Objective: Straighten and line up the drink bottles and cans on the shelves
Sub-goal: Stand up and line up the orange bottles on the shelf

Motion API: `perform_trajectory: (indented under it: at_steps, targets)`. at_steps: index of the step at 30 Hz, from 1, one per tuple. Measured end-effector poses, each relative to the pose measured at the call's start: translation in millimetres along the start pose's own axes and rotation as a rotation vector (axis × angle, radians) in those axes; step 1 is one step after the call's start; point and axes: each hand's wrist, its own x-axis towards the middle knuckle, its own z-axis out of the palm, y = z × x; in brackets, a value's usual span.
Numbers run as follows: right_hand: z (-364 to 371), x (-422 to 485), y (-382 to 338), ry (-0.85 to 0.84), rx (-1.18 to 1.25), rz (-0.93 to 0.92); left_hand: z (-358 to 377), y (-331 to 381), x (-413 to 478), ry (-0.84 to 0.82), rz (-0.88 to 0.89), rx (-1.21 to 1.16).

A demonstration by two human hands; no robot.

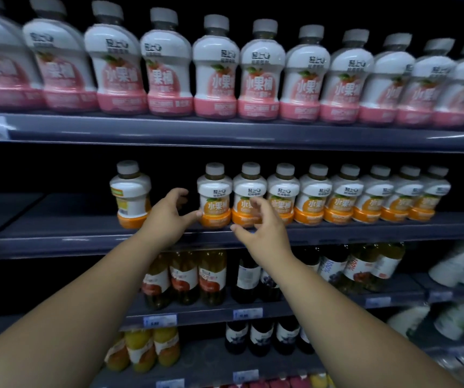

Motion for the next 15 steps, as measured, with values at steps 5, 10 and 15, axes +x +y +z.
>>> perform_trajectory:
  at_steps: [5,10,15]
  targets:
    - [58.5,-0.4,-36.1,-0.096,0.025,-0.096,-44.1,-20.5,-26.7,0.09,-0.003,0.014]
    - [122.2,6.6,-69.0,-0.163,0.072,-0.113,-84.8,-53.7,-36.9,0.156,-0.032,-0.009]
    - [164.3,23.4,-90.1,-0.201,0.064,-0.042,-105.4,-82.6,-25.0,0.181,-0.05,-0.035]
